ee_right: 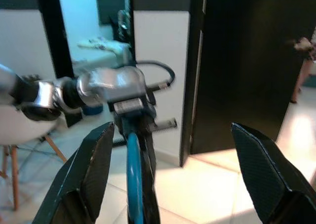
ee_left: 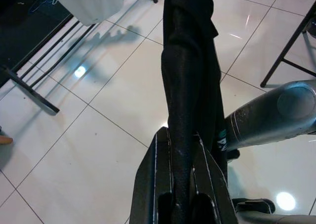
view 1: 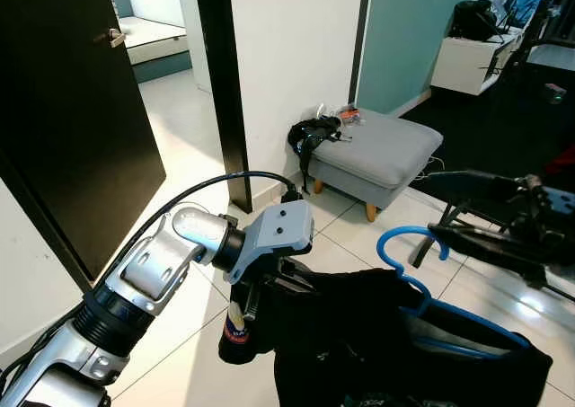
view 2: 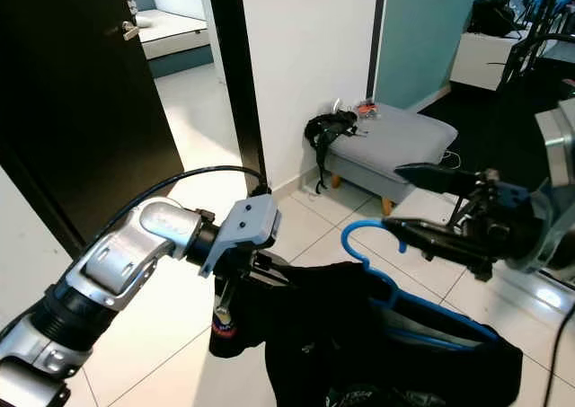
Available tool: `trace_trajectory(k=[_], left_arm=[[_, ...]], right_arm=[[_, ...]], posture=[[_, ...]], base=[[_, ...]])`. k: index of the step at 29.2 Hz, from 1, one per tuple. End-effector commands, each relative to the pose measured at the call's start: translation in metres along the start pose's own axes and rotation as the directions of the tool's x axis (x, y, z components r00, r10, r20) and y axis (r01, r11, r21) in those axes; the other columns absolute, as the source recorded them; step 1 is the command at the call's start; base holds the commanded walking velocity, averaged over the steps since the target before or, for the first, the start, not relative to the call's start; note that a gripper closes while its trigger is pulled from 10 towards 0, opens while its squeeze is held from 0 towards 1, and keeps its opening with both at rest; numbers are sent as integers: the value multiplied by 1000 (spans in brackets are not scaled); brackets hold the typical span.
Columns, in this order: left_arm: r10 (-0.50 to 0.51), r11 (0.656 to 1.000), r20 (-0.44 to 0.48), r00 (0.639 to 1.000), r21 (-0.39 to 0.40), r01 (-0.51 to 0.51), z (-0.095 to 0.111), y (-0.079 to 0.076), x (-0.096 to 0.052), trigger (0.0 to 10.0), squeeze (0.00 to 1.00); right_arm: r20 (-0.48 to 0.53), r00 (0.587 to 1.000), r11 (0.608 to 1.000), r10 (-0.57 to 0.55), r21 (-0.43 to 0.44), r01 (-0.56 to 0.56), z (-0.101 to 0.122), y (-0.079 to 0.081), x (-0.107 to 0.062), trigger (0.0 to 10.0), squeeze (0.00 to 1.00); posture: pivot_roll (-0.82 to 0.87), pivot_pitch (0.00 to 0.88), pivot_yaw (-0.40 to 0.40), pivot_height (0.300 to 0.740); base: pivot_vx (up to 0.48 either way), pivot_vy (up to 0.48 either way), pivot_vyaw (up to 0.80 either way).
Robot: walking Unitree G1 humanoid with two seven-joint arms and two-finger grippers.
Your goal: Hang hanger
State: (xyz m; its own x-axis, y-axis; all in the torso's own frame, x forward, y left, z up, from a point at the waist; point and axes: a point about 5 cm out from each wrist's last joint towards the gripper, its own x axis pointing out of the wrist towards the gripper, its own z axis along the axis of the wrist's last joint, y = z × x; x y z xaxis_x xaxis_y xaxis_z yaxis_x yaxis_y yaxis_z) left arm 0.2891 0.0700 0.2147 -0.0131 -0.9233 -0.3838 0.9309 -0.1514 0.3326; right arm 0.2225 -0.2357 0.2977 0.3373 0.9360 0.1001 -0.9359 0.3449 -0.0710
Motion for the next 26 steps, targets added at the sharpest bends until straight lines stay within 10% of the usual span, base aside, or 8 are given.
trace_trajectory(k=[1,15,16,20,21,26], left_arm=[[-16,1000,14,1000,23,15,8,0,1,10000,0],[-10,999,27,1000,31,9,11,-3,6,10000,0],[-9,999,36,999,36,8,13,-3,7,10000,0],[-9,999,43,999,41,7,15,-2,8,10000,0],[-11,999,50,999,49,9,18,-2,9,10000,0],[-14,998,59,998,58,11,20,-3,10,10000,0]], right_arm=[[37,997,998,65,8,-66,4,7,9,10000,0],[-46,993,993,111,49,-108,-12,14,16,9216,0],[-54,991,991,119,62,-116,-15,15,18,3686,0],[-50,991,990,126,77,-122,-16,16,20,3686,0],[-47,990,988,130,88,-126,-17,16,22,0,0],[-48,991,988,128,95,-123,-17,15,22,0,0]], posture=[[84,0,35,740],[85,0,33,740],[88,0,31,740],[88,0,31,740],[89,0,31,740],[88,0,31,740]], base=[[0,0,0],[0,0,0],[0,0,0],[0,0,0],[0,0,0],[0,0,0]])
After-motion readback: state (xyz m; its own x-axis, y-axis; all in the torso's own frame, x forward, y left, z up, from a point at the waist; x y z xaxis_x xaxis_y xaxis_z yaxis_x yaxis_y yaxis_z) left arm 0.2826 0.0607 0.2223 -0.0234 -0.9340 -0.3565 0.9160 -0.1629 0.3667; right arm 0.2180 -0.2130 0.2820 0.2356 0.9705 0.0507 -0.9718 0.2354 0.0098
